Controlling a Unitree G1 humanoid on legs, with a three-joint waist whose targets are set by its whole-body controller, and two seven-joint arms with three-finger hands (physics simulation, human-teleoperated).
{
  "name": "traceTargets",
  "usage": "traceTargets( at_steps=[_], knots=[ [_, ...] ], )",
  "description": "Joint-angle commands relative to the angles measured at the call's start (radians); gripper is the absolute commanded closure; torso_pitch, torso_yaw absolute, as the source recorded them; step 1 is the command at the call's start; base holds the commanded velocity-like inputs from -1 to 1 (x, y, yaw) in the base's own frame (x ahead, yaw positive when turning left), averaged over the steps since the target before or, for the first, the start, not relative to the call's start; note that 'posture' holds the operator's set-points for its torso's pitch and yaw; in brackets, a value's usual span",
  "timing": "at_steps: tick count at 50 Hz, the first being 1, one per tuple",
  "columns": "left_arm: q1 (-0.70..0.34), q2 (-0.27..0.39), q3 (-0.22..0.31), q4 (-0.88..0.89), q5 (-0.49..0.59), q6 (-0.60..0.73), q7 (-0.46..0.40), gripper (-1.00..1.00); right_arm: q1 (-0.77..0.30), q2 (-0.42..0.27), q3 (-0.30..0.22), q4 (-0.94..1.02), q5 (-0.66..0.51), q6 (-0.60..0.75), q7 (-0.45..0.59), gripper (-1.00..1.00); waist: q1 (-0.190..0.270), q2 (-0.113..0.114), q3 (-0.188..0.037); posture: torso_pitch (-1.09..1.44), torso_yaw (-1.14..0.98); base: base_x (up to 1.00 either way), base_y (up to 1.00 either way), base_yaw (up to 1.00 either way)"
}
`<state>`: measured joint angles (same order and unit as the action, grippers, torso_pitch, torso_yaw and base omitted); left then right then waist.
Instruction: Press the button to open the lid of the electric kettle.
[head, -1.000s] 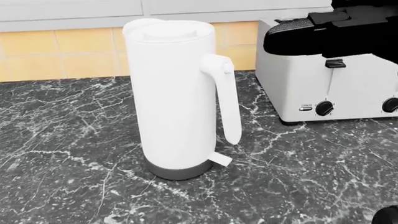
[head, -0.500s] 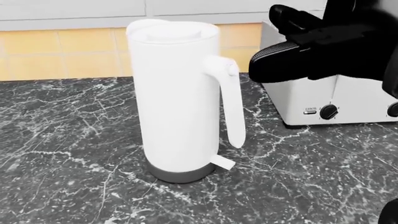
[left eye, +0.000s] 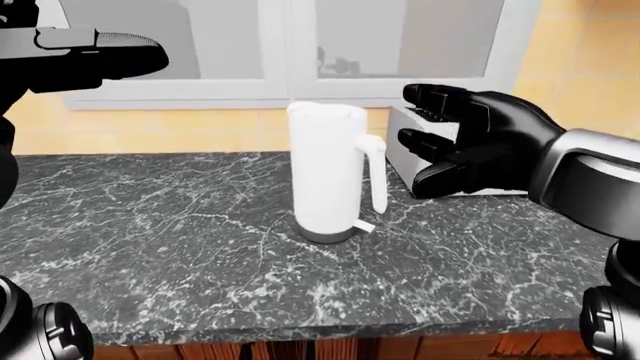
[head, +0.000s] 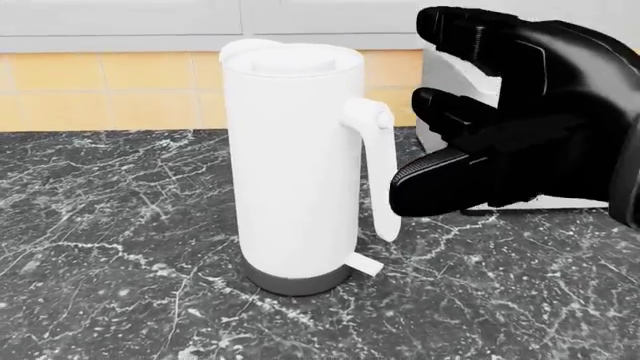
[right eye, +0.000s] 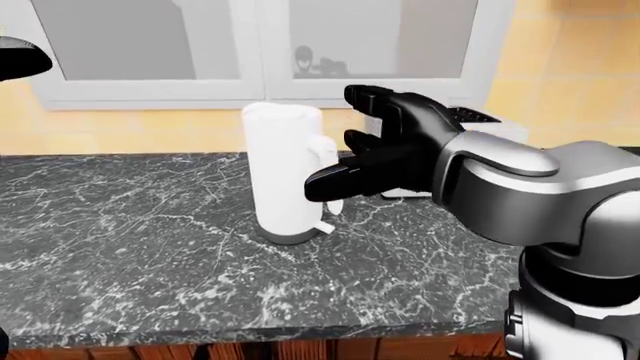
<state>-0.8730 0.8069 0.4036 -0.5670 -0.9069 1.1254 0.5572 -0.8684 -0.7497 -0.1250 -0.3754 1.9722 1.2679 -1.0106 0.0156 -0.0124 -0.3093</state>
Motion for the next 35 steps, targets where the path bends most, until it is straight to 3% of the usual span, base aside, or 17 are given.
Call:
traceTargets(
  at_steps=[1,16,35],
  knots=[
    [-0.024,0.009,0.006,-0.001,0.004,-0.021,0.001,-1.0,-0.016,-0.015,-0.016,-0.003,0.0,-0.009,-0.001,-1.0,0.0,0.004,0.001,-0.51,0.0,0.0,0.0,0.0],
    [-0.024,0.009,0.001,0.005,0.0,-0.028,0.005,-1.0,0.015,0.061,-0.047,0.007,-0.074,0.055,0.017,-1.0,0.004,0.005,0.001,-0.51,0.0,0.0,0.0,0.0],
    [-0.023,0.001,0.008,0.004,0.006,-0.025,0.0,-1.0,-0.004,0.121,-0.039,0.033,-0.161,0.075,0.064,-1.0,0.006,0.008,-0.003,-0.51,0.0,0.0,0.0,0.0]
  ],
)
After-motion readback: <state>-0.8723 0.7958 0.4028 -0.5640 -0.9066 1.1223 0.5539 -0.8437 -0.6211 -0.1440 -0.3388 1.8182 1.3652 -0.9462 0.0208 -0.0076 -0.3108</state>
